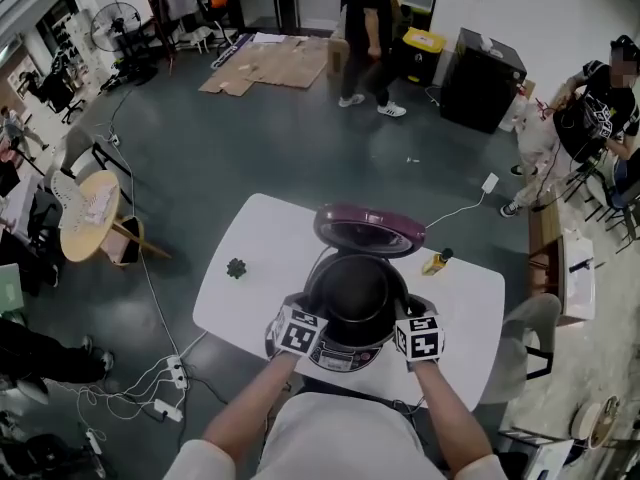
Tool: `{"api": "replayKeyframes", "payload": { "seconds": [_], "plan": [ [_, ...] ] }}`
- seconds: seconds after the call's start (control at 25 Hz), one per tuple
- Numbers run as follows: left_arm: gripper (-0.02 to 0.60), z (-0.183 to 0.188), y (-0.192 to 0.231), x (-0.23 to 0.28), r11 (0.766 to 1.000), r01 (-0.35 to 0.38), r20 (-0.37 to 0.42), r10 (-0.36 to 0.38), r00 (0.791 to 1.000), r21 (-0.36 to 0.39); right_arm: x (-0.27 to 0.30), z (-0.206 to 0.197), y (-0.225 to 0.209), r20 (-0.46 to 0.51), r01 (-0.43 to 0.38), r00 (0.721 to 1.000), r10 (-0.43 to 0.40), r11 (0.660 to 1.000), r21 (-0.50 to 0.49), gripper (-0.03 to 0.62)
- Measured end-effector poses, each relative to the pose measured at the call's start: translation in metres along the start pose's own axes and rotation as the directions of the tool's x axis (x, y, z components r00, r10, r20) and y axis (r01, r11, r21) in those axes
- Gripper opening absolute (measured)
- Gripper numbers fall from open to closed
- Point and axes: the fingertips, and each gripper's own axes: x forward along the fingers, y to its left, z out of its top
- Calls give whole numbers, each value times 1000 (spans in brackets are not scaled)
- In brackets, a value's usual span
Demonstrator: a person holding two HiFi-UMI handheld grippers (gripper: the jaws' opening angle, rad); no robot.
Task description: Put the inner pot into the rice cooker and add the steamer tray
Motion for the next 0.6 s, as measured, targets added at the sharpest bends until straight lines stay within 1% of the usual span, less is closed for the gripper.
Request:
{"api": "replayKeyframes", "payload": {
  "seconds": [0.2, 0.36, 0.52, 0.6],
  "plan": [
    [126, -9, 10, 9, 1000, 28, -59, -28, 998, 9, 16, -8, 6, -58, -5, 998, 7, 1000, 26, 63],
    [129, -17, 13, 20, 998, 53, -115, -50, 992, 28, 26, -18, 7, -108, -1, 994, 5, 999, 41, 63],
    [133, -27, 17, 34, 996, 73, -172, -61, 983, 59, 41, -31, 9, -162, -1, 987, 9, 999, 52, 66],
    [123, -33, 20, 42, 994, 75, -192, -59, 980, 77, 48, -37, 9, -181, 4, 984, 5, 999, 49, 67]
  ]
}}
